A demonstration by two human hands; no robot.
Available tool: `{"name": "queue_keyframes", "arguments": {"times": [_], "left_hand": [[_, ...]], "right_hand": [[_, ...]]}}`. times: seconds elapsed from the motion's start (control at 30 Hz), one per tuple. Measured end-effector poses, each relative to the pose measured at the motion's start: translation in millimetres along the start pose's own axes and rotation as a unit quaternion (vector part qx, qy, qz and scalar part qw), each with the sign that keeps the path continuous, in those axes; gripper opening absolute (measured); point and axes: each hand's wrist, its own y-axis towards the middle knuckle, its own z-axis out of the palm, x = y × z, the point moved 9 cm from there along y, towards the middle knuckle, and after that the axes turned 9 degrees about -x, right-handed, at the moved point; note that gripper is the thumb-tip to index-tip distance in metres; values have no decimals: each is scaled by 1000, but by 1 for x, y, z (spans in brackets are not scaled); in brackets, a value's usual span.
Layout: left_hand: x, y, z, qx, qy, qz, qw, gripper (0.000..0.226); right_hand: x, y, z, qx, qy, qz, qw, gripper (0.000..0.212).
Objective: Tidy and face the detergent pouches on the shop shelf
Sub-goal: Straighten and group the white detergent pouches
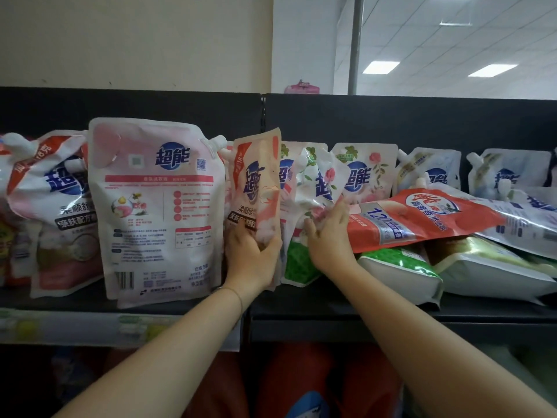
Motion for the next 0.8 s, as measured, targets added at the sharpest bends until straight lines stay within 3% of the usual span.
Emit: {"name": "queue_keyframes", "arguments": {"times": [0.07,0.17,0.3,0.47,0.57,0.67,0.8], "left_hand": [[-2,-8,0,-27,53,9,998,77],[-24,-20,-1,-53,142,91,984,83],[-64,-30,-21,-142,217,213,942,66],[-89,-42,-8,-137,196,352,905,38],[-97,-56,16,-85,187,405,891,29],[-106,-62,35,-48,165,418,892,28],[-113,-64,65,31,150,427,891,15]], "right_hand": [[5,-4,-2,1,-35,-21,999,85],[14,-7,-6,-40,-73,-86,993,80],[17,-14,-8,-54,-268,-156,949,78],[30,-15,-33,-80,-337,-197,917,65],[31,-15,-45,-76,-318,-210,921,54],[39,-23,-67,-129,-248,-254,926,17],[25,-14,-98,-143,-150,-179,962,18]]}}
